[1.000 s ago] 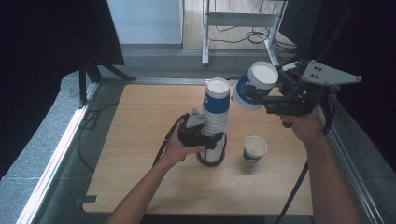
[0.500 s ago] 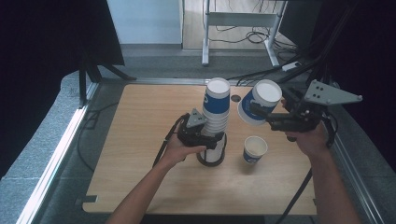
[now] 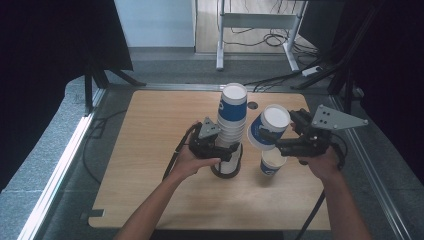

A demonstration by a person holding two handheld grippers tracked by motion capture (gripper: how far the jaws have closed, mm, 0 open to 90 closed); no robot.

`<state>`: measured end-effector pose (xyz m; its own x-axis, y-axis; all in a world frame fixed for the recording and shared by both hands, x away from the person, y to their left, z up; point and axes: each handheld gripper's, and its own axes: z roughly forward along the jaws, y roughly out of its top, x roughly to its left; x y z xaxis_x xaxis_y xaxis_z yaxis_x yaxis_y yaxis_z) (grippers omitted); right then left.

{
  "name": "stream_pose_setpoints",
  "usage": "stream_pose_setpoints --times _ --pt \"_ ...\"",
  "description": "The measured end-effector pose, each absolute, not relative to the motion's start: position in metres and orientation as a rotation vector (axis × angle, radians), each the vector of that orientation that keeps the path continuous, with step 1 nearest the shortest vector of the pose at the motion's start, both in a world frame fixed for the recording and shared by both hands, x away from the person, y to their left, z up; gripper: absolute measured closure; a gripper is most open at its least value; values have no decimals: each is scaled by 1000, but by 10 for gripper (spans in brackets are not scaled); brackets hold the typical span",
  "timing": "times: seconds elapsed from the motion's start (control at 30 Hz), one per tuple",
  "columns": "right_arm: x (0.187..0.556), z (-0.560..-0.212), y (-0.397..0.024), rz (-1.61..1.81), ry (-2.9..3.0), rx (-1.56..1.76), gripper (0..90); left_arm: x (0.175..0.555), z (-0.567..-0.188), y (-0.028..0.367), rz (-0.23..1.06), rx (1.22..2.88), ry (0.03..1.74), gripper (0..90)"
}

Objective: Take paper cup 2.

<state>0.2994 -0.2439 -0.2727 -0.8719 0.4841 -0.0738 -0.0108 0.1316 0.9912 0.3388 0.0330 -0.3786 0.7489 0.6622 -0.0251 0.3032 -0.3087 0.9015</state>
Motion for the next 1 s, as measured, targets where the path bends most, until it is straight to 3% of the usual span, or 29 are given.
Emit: stream_pose_setpoints --times 1.0 --pt "288 -342 -232 1777 2093 464 262 291 -401 76 425 1871 713 82"
